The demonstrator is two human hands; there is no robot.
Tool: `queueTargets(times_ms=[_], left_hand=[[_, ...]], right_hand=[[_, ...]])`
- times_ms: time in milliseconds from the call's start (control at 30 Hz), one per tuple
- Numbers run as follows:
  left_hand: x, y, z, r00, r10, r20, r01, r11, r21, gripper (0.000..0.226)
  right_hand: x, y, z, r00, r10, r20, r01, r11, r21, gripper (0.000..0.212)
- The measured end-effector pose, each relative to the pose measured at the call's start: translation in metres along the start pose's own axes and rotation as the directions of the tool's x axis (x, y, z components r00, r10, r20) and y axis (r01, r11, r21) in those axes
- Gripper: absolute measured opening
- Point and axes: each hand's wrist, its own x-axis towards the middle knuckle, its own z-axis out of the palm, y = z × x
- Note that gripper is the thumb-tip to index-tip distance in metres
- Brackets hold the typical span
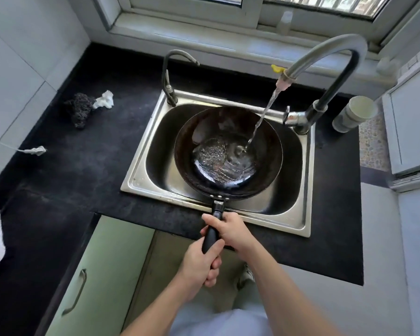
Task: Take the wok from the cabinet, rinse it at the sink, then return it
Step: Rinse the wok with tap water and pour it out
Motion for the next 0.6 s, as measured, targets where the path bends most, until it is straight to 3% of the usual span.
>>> queueTargets(times_ms=[133,233,367,467,600], left_hand=[[0.004,-0.007,-0.004,1.000,-0.004,0.014,0.004,1.000,0.001,0.027],[0.006,-0.009,-0.003,1.000,0.010,0.020,-0.010,1.000,0.014,0.020],[0.009,-0.010,-0.002,1.000,0.019,0.017,-0.020,1.000,0.015,0.020],[0.008,-0.010,-0.001,1.000,0.024,0.017,-0.024,1.000,0.016,0.025],[0.008,-0.010,-0.001,1.000,0.015,0.002,-0.015,0.999,0.035,0.027]], right_hand=[[0.003,0.011,0.001,0.998,-0.017,-0.059,0.014,0.998,-0.058,0.028],[0.006,0.017,0.000,0.979,-0.104,-0.174,0.059,0.967,-0.249,0.047],[0.004,0.011,-0.010,0.974,-0.123,-0.189,0.038,0.916,-0.399,0.052],[0.003,-0.006,-0.038,0.956,-0.119,-0.269,0.018,0.936,-0.351,0.038],[0.012,-0.040,-0.108,0.826,-0.360,-0.433,0.045,0.808,-0.587,0.013]])
